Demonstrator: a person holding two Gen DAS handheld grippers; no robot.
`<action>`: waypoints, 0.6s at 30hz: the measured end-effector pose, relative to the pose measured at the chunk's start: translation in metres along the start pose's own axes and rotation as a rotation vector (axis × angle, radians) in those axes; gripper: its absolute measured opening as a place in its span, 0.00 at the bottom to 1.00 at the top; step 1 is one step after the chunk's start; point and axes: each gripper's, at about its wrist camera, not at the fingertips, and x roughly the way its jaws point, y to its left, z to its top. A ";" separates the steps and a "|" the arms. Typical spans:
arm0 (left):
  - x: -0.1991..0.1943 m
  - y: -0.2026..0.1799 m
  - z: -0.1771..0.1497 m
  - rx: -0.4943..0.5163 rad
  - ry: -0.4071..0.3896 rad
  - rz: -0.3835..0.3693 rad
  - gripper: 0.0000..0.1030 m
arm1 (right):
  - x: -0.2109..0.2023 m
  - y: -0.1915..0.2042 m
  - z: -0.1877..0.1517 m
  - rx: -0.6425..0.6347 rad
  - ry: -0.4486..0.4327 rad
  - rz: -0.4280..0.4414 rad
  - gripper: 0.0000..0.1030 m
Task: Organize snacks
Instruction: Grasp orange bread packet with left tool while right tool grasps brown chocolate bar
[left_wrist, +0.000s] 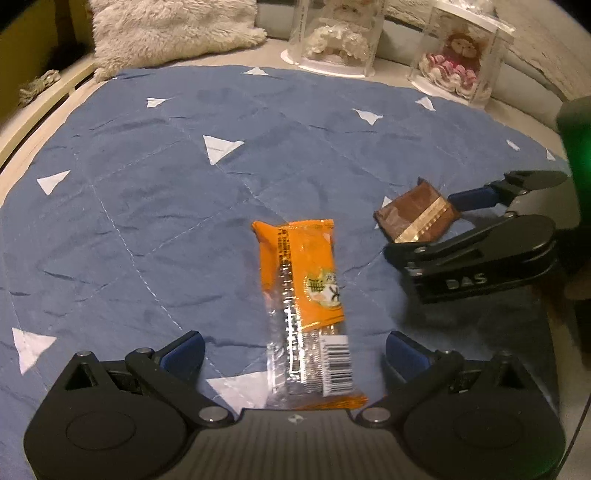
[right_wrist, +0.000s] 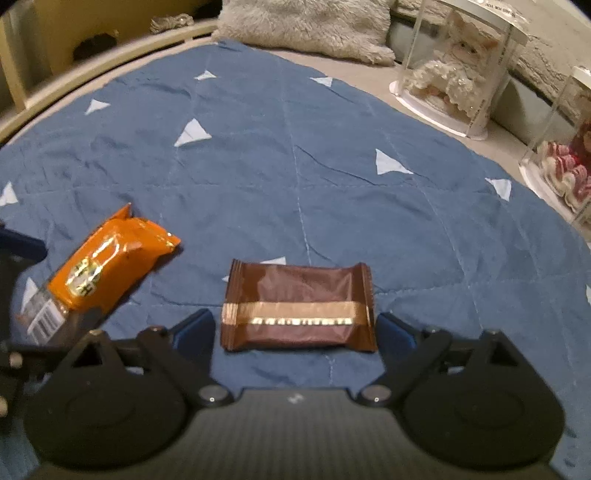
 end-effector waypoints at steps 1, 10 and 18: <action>0.000 0.000 0.000 -0.011 -0.003 0.000 1.00 | 0.001 0.002 0.002 0.009 -0.001 -0.008 0.93; -0.004 0.008 0.001 -0.177 -0.019 -0.002 0.81 | -0.001 0.003 0.007 -0.005 0.015 -0.039 0.75; 0.004 -0.004 0.006 -0.211 -0.029 -0.001 0.62 | -0.018 -0.016 -0.003 0.154 0.025 -0.112 0.66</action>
